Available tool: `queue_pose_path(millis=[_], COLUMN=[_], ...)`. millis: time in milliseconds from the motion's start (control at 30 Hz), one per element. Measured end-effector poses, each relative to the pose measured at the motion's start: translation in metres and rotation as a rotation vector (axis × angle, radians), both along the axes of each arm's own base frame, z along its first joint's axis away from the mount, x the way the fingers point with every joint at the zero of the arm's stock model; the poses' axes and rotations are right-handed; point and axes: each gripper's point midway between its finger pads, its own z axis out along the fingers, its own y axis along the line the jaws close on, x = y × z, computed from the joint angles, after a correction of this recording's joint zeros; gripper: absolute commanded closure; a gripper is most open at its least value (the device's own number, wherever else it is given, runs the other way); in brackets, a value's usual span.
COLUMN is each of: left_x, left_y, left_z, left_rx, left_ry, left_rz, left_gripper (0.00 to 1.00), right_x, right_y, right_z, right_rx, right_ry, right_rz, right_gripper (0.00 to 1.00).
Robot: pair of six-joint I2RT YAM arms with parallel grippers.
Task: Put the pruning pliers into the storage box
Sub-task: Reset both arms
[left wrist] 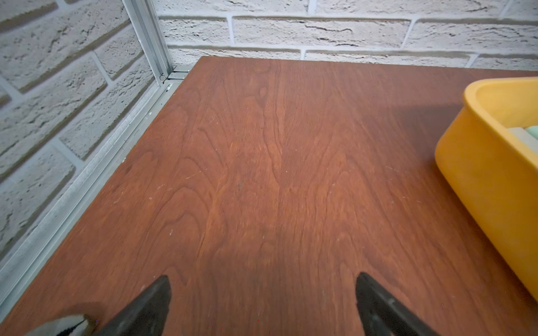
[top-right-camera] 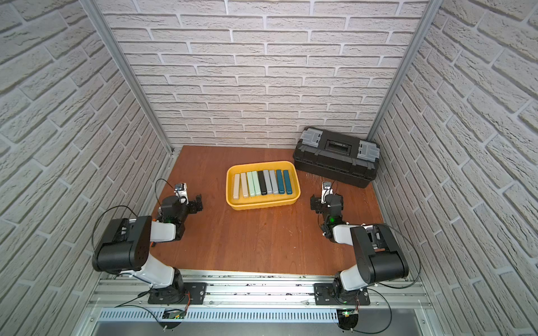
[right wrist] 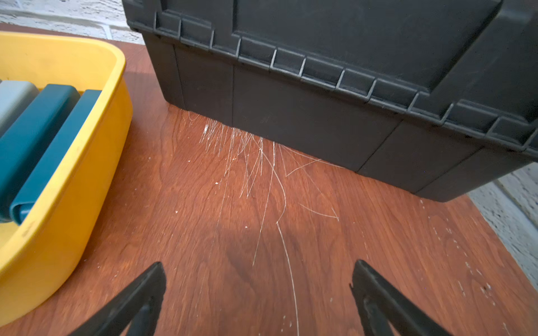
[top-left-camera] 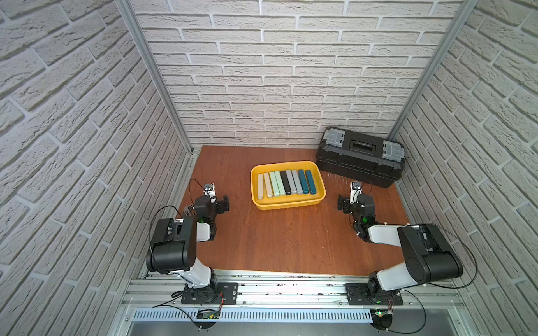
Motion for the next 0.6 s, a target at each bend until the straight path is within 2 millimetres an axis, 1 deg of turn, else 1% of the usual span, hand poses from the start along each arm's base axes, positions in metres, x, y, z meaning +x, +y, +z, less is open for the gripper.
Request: queue_pose_path(millis=[600], left_x=[0.0], left_y=[0.0], left_z=[0.0001], left_rx=[0.0], left_ry=[0.0], left_rz=[0.0], left_gripper=[0.02], right_x=[0.0032], right_y=[0.0028], right_z=[0.0013], right_rx=[0.013], right_ry=[-0.017], right_rz=[0.02], right_gripper=[0.01])
